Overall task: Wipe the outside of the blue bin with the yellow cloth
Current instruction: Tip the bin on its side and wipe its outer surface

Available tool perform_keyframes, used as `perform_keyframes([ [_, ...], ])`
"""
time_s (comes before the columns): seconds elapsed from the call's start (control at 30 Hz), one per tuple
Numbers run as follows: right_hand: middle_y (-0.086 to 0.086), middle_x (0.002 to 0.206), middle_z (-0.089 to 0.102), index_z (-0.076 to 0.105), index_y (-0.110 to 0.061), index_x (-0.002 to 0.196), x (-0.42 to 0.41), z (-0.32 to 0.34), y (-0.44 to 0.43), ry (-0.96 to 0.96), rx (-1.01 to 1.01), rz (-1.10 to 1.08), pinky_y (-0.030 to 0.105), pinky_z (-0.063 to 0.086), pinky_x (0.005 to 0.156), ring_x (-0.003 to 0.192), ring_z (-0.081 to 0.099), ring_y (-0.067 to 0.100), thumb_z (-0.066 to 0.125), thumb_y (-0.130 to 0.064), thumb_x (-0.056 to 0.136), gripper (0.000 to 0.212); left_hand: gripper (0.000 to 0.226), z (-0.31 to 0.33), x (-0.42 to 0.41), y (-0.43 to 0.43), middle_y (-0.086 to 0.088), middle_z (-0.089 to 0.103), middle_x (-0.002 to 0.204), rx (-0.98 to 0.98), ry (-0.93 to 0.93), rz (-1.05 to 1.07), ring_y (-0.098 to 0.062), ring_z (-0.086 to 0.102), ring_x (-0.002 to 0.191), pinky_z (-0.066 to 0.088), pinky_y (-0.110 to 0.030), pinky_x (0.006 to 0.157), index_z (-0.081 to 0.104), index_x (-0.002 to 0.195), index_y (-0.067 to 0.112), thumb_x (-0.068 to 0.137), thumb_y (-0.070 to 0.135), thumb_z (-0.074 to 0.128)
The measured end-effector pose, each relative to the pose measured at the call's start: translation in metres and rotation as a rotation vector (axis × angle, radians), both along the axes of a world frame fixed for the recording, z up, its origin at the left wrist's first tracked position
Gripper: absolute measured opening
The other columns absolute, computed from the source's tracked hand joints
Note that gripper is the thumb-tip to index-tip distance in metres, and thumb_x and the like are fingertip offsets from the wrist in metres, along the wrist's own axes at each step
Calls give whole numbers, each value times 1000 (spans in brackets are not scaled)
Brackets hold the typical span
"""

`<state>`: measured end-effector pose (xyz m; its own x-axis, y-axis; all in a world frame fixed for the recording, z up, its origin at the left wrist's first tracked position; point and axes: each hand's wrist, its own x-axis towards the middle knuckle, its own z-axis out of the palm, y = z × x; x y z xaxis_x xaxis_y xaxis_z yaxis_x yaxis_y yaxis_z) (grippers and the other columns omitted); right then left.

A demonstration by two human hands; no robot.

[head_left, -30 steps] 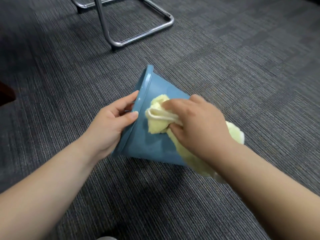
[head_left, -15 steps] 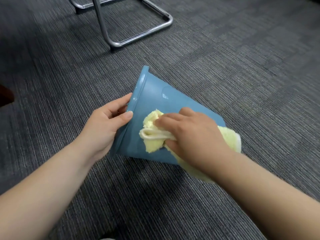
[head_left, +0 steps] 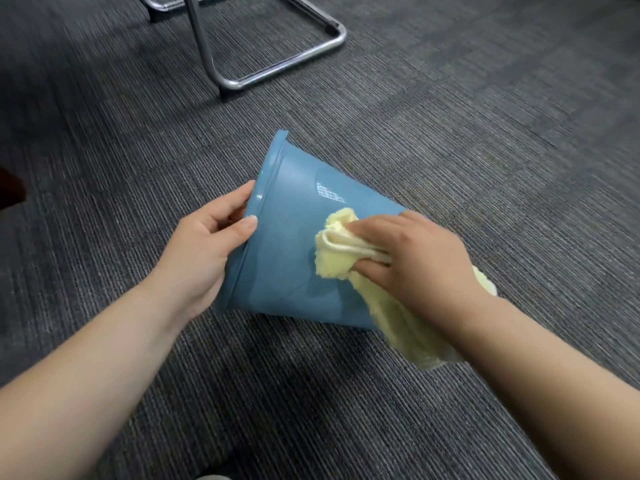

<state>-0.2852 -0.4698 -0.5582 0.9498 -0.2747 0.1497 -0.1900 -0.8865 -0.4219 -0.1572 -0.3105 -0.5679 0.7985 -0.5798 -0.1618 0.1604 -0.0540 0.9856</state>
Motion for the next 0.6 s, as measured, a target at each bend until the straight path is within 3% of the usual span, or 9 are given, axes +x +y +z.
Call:
perform_keyframes([
  [0.17,0,98,65,58,-24,102,-1,-3,-15,4,-19,-123,34,37,65,89,50,27,63,-34,72,32,45,1,1,-2,7,60,109,-11,-10,6,0,59,95,48,-14,85,45,125,18,85,-3,41],
  [0.37,-6,97,67,59,-26,95,-6,-4,3,69,-19,50,30,34,59,86,51,23,62,-35,70,27,45,0,4,-2,9,60,105,3,-10,29,2,60,89,49,-11,79,44,124,21,86,-3,41],
  [0.47,0,97,67,60,-23,96,-4,-4,-18,70,-35,-67,34,39,64,89,52,28,61,-34,72,26,45,0,4,-2,7,60,104,0,1,16,0,59,90,50,-12,79,45,123,22,86,-2,41],
  [0.6,6,90,65,60,-15,89,-9,-8,-44,66,-60,-267,32,32,60,84,52,30,60,-32,74,23,45,1,1,-3,9,61,106,-4,-5,24,1,59,92,47,-15,87,45,124,21,85,-3,42],
])
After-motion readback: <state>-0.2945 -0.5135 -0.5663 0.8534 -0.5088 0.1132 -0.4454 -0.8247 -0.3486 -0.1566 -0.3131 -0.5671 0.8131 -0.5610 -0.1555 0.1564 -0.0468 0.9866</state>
